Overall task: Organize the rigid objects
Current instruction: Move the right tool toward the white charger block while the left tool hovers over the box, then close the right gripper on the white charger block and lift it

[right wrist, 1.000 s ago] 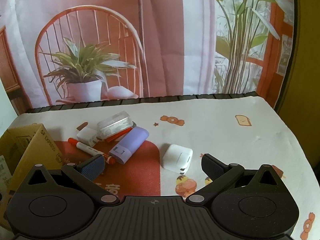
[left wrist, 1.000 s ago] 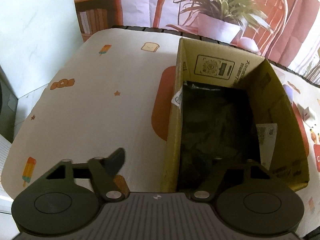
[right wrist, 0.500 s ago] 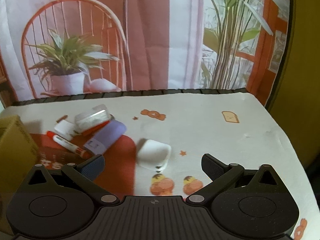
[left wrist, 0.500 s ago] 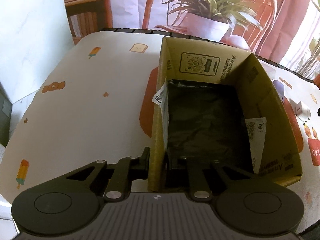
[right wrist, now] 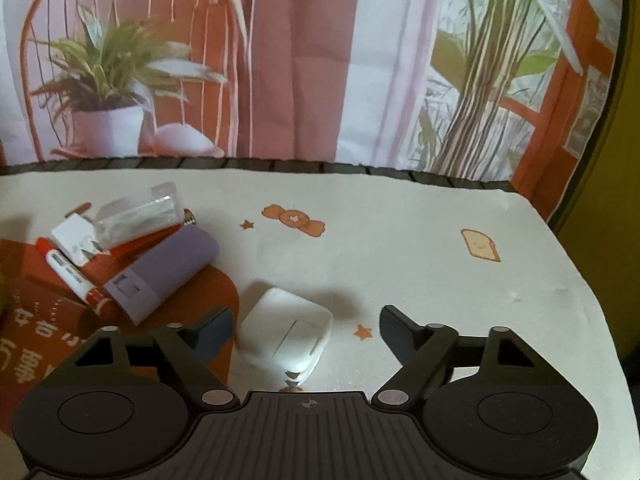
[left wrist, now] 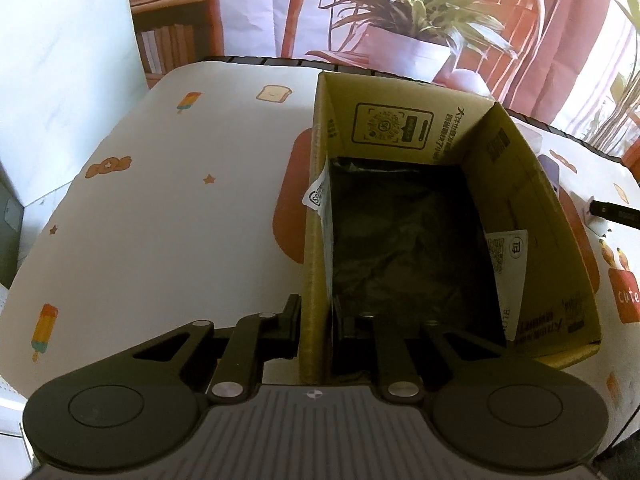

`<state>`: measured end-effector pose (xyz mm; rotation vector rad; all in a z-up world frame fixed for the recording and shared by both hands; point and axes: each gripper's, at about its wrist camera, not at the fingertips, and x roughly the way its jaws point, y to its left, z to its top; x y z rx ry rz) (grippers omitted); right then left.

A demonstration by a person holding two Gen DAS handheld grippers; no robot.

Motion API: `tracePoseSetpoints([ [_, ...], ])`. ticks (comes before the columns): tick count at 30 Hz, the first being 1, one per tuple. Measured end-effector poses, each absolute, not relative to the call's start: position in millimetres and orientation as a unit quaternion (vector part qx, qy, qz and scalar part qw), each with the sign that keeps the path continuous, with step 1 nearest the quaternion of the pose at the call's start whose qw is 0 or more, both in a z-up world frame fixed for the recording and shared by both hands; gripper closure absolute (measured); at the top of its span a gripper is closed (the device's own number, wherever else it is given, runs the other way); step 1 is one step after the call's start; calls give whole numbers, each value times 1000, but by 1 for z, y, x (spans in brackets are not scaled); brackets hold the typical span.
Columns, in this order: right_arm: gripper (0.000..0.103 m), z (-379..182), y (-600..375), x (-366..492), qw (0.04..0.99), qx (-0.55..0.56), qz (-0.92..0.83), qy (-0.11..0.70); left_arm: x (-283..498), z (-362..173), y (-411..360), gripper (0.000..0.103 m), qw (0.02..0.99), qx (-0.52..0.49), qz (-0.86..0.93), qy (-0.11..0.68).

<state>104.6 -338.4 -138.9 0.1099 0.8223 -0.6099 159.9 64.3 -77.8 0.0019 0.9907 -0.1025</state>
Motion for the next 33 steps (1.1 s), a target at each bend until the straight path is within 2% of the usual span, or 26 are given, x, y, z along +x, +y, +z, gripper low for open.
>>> tracePoseSetpoints([
  [4, 37, -146, -340, 111, 867, 53, -290, 403, 162, -79, 67, 85, 878, 1, -48, 476],
  [7, 51, -148, -338, 112, 870, 59, -279, 403, 162, -80, 66, 85, 879, 3, -46, 475],
  [16, 51, -142, -331, 103, 873, 80, -283, 389, 160, -81, 63, 85, 878, -4, -41, 476],
  [24, 51, -104, -310, 85, 899, 127, -246, 339, 161, -83, 69, 85, 879, -14, -44, 475],
  [33, 51, -51, -218, 136, 945, 52, -61, 317, 162, -84, 69, 85, 880, -19, -41, 473],
])
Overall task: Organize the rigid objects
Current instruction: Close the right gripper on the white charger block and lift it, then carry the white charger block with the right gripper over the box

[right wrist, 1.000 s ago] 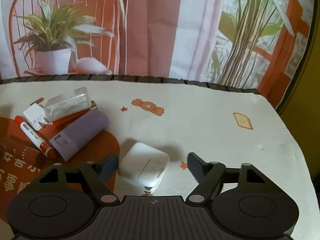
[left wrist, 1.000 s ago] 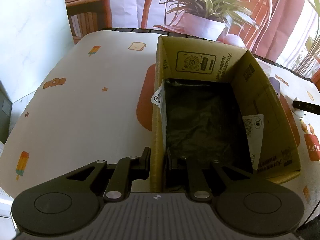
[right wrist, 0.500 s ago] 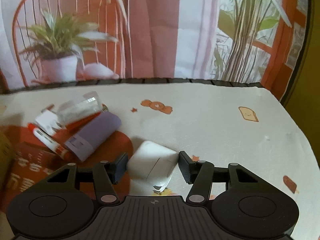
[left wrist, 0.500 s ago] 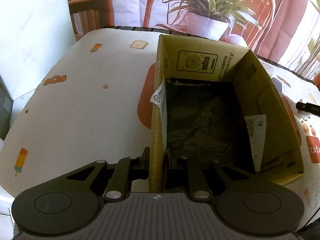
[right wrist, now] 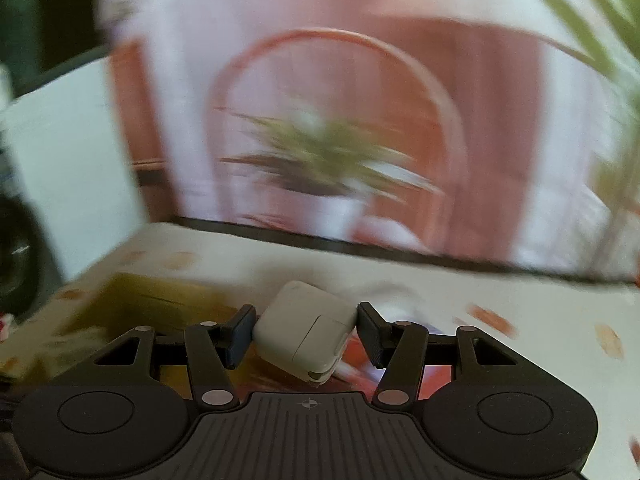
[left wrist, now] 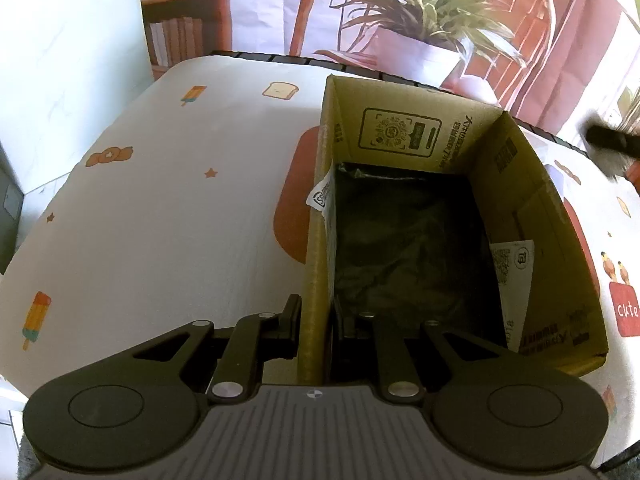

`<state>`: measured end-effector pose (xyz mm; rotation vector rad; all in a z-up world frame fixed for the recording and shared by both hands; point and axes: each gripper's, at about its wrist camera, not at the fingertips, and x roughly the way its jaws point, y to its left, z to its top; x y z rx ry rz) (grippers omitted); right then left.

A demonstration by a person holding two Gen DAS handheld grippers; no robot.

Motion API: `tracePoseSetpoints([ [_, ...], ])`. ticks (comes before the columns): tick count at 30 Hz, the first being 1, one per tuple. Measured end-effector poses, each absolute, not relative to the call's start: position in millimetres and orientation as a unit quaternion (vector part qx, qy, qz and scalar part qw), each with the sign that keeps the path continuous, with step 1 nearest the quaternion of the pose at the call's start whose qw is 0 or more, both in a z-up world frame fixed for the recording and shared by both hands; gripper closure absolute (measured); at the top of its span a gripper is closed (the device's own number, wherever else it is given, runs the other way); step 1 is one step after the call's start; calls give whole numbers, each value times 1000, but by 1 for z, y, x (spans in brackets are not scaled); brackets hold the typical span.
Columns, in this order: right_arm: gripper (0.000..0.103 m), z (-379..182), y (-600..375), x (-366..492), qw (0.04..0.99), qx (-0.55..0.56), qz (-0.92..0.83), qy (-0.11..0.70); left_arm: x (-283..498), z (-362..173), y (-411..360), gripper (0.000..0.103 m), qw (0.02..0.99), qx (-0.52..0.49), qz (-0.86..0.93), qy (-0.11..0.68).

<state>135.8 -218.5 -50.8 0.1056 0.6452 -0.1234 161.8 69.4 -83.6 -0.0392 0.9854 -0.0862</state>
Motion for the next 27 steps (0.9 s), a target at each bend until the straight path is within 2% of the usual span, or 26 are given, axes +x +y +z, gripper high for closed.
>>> tracePoseSetpoints([
  [7, 51, -51, -141, 193, 938, 0, 53, 342, 162, -85, 69, 85, 880, -23, -40, 472],
  [11, 51, -69, -112, 220, 917, -26, 97, 385, 162, -85, 70, 85, 881, -25, -41, 471],
  [18, 51, -95, -96, 248, 881, -47, 114, 458, 163, -86, 73, 85, 881, -32, -45, 470],
  [27, 51, -107, -90, 259, 861, -70, 123, 488, 164, -87, 72, 85, 881, -35, -46, 470],
])
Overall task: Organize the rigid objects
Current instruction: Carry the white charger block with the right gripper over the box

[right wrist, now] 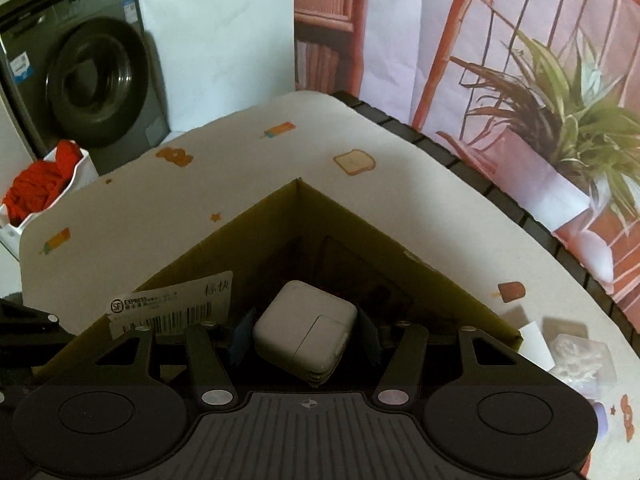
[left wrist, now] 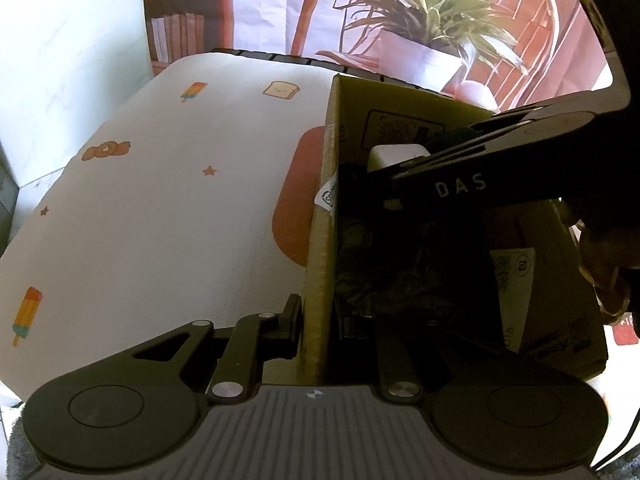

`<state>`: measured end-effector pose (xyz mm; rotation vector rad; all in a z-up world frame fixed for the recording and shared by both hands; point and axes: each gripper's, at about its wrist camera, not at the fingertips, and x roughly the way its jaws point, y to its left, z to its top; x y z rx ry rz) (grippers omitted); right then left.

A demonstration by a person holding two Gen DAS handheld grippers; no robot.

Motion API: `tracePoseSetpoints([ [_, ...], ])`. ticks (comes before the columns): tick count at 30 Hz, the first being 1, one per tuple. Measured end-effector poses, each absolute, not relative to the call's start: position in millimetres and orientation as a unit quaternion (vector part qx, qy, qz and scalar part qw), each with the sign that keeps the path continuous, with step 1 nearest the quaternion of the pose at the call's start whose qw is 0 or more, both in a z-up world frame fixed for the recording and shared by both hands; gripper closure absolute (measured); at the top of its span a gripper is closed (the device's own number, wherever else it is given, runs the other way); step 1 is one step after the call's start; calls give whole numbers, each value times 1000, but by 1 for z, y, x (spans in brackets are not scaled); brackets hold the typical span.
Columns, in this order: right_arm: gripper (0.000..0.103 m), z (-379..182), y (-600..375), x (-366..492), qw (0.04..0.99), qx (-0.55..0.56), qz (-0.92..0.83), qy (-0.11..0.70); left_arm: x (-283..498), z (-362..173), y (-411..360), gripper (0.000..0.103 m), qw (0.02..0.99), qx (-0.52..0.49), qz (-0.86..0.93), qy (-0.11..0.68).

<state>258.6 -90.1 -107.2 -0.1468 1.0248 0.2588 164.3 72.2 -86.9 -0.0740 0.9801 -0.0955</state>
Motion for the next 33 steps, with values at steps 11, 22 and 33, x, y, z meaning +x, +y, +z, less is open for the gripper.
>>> tracePoseSetpoints([
  [11, 51, -112, -95, 259, 858, -67, 117, 496, 165, -87, 73, 85, 881, -38, -49, 469],
  [22, 51, -114, -88, 261, 853, -83, 127, 499, 165, -89, 76, 85, 881, -46, -53, 469],
  [33, 51, -118, -87, 264, 849, -87, 124, 506, 167, -89, 75, 85, 881, -49, -53, 469],
])
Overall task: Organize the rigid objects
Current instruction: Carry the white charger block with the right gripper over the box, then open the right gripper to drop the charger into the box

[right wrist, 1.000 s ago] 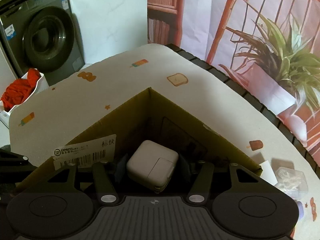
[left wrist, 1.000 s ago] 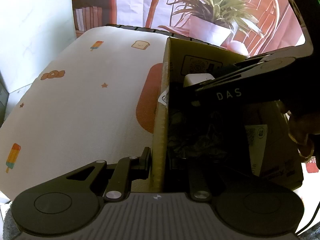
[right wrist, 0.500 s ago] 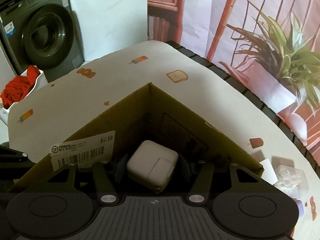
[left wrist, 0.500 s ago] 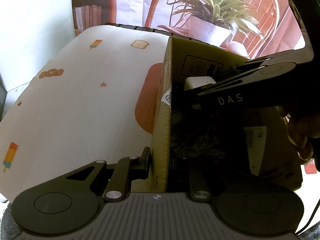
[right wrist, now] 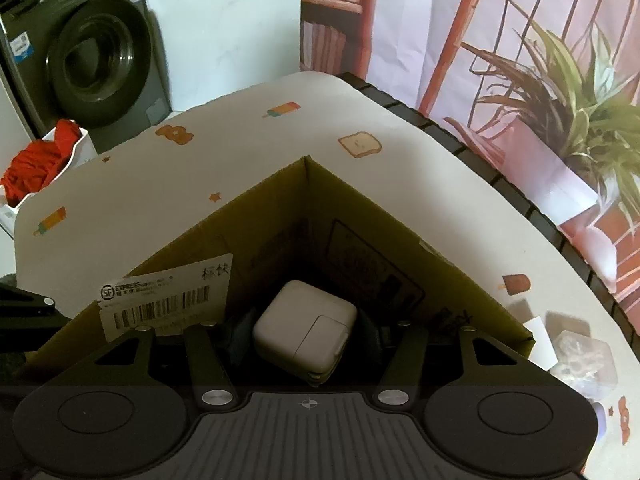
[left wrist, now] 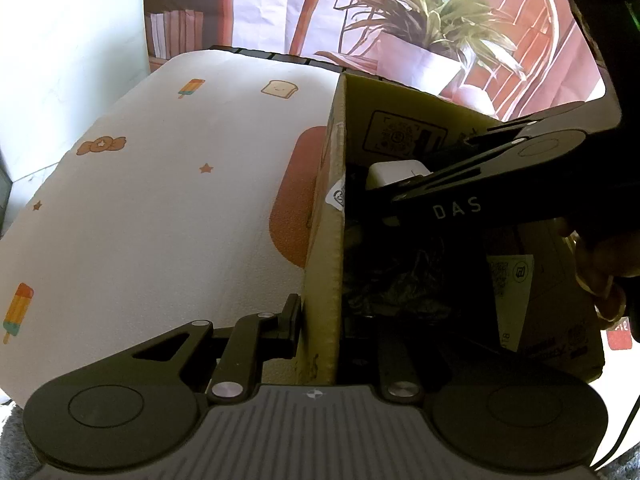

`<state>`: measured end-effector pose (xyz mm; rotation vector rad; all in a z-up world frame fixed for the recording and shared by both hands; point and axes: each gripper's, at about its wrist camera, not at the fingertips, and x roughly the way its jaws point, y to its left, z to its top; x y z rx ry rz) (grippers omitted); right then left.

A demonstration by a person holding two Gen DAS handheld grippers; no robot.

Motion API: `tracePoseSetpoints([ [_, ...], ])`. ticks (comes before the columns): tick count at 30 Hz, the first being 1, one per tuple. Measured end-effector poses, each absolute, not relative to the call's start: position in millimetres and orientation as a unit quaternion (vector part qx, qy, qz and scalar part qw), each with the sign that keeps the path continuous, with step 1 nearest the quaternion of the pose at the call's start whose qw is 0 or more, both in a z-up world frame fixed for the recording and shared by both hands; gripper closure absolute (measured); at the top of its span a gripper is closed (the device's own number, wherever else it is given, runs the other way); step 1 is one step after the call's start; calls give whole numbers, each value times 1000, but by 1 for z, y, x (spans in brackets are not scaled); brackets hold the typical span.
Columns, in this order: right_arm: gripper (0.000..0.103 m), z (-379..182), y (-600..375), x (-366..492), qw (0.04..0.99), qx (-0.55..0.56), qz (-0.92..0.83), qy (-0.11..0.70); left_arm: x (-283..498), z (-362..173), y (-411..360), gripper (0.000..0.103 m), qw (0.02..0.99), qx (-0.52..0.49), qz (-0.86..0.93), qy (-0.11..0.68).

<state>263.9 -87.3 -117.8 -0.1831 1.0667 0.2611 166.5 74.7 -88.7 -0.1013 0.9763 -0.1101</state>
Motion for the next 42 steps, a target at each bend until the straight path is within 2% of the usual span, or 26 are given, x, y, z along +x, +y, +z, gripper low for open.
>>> tracePoseSetpoints([
  [22, 51, -118, -89, 264, 846, -88, 117, 513, 167, -88, 74, 85, 881, -45, -52, 468],
  [29, 48, -109, -94, 258, 856, -75, 115, 498, 166, -88, 73, 85, 880, -43, -50, 471],
  [34, 34, -93, -97, 246, 872, -55, 129, 469, 168, -89, 72, 85, 878, -40, -46, 475],
  [38, 28, -77, -107, 231, 890, -35, 126, 437, 170, -89, 71, 85, 879, -36, -43, 474],
  [41, 18, -63, -121, 217, 906, -16, 115, 408, 170, -90, 71, 85, 879, -36, -42, 474],
  [42, 11, -58, -127, 211, 912, -6, 111, 396, 170, -90, 71, 85, 878, -36, -42, 475],
])
